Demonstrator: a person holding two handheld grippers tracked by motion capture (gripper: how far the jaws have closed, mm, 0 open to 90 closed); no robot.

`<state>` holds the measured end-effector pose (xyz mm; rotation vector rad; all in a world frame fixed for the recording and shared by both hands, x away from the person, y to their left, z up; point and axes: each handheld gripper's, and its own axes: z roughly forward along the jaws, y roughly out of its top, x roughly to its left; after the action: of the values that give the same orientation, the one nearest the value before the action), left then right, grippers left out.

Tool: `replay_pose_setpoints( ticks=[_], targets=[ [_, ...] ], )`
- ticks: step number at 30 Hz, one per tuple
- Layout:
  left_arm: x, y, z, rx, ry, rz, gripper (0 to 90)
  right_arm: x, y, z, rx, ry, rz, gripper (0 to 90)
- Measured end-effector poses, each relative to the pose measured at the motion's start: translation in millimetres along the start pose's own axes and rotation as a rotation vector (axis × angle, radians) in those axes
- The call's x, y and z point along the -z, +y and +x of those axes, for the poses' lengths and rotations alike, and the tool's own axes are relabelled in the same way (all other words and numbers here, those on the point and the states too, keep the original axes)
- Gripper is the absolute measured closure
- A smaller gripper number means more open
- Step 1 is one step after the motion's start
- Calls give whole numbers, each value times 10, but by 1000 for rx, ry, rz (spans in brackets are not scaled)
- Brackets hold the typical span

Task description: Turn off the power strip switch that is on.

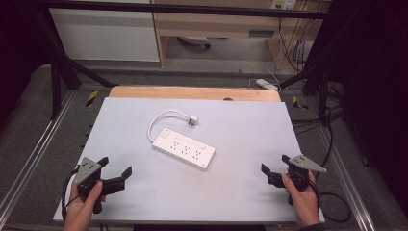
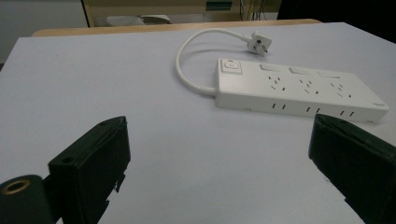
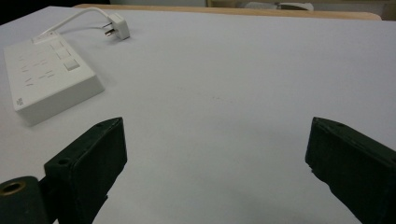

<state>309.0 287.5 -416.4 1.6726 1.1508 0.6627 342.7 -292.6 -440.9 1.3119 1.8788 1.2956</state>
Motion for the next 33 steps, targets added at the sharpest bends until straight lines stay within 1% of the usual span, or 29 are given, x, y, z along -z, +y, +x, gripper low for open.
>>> replay_pose_setpoints(
  ticks=[3, 7, 12, 14, 22, 25, 33],
  targets=[
    [0, -1, 1, -1, 2, 2, 54, 3, 16, -7, -1, 1, -17, 56],
    [14, 1, 4, -7, 2, 1, 53, 10, 26, -3, -4, 4, -19, 46],
    [20, -1, 13, 2, 2, -4, 54, 41, 44, 18, -4, 3, -41, 43],
    [20, -2, 23, 4, 1, -1, 54, 54, 70, 38, -2, 11, -63, 41],
    [17, -6, 28, 4, 1, 4, 54, 79, 94, 48, -9, 21, -86, 34],
    [13, -8, 27, 4, -2, 8, 53, 81, 101, 52, -17, 25, -84, 30],
    [13, -13, 36, 4, -1, 12, 53, 72, 102, 65, -11, 38, -75, 25]
  ],
)
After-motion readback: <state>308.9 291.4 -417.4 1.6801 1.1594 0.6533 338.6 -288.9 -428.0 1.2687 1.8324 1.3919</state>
